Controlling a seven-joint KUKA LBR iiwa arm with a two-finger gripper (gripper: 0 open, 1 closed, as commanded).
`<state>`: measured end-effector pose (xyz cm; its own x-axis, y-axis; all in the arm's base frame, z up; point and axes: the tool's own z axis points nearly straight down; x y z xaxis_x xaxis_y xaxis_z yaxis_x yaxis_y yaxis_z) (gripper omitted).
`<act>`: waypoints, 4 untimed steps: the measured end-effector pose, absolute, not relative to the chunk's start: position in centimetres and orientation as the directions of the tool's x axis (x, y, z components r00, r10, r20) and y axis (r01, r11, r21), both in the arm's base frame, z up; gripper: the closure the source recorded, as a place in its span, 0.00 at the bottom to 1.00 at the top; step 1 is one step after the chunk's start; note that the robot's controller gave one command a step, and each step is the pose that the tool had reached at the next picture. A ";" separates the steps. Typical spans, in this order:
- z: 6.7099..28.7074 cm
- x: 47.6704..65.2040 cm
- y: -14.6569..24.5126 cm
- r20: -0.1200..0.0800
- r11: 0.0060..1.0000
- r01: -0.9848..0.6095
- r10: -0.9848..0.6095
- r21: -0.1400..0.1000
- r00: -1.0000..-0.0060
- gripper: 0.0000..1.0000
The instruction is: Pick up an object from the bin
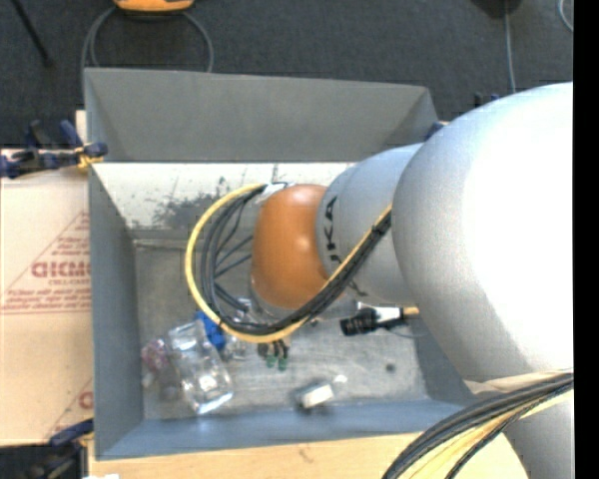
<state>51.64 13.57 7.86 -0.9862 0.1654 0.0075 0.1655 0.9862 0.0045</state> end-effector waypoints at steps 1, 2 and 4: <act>16.9 52.1 13.1 -0.010 0.988 0.157 0.157 0.004 -0.988 1.00; 16.1 50.5 18.3 -0.001 0.947 0.321 0.321 0.003 -0.947 1.00; 19.3 51.6 18.0 -0.004 0.941 0.338 0.338 0.003 -0.941 1.00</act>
Offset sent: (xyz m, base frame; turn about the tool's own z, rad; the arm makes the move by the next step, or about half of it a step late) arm 0.0015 -0.0045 0.0857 -0.0006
